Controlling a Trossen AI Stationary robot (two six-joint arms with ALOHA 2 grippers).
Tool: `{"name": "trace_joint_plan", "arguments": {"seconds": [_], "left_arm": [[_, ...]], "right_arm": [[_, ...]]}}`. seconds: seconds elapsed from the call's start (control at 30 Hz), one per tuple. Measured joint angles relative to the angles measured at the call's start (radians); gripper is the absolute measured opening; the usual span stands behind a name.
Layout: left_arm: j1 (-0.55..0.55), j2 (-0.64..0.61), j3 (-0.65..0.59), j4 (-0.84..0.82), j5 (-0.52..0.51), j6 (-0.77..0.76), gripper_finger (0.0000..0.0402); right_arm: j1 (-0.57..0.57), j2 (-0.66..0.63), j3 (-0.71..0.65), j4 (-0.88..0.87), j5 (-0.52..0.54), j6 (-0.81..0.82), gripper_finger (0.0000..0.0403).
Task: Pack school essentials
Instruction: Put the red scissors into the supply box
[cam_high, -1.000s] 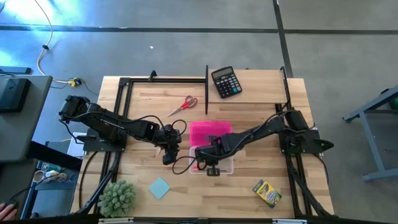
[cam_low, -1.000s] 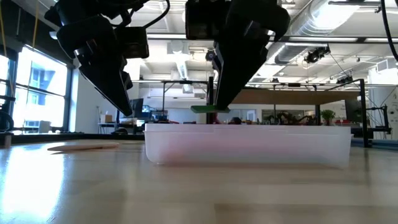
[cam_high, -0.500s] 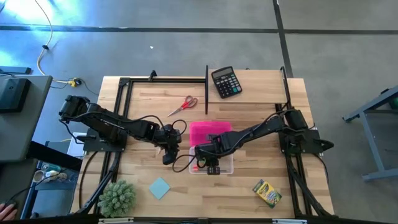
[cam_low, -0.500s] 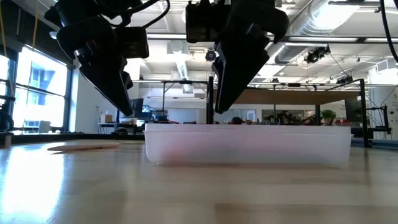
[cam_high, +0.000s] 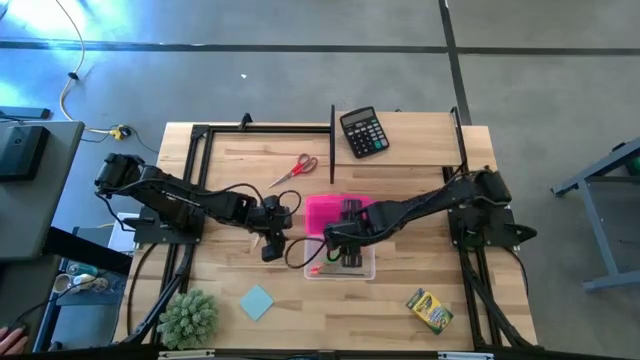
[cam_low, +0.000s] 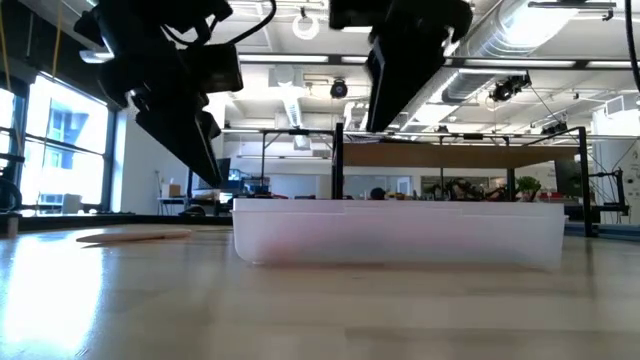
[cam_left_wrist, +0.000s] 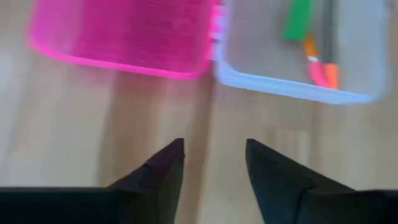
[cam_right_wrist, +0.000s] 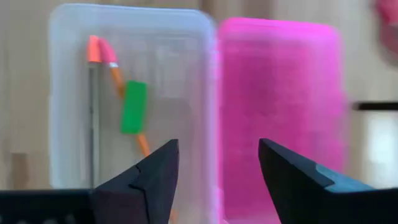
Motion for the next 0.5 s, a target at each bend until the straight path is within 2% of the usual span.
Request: {"name": "trace_joint_plan", "arguments": {"seconds": [0.13,0.23,0.5], "left_arm": [[0.047,0.0,0.0,0.021,-0.083,0.006,0.021],[0.11,0.0,0.0,0.035,-0.099,0.026,0.0232],[0.312,0.0,0.088,0.03,-0.044,0.04,0.0234]], "right_arm": [[-0.001,-0.084,0.0,-0.037,0.069,-0.001,0.0202],[-0.002,-0.147,0.0,-0.05,0.137,-0.003,0.0196],[-0.023,-0.294,0.0,-0.094,0.21,0.004,0.0193]]}}
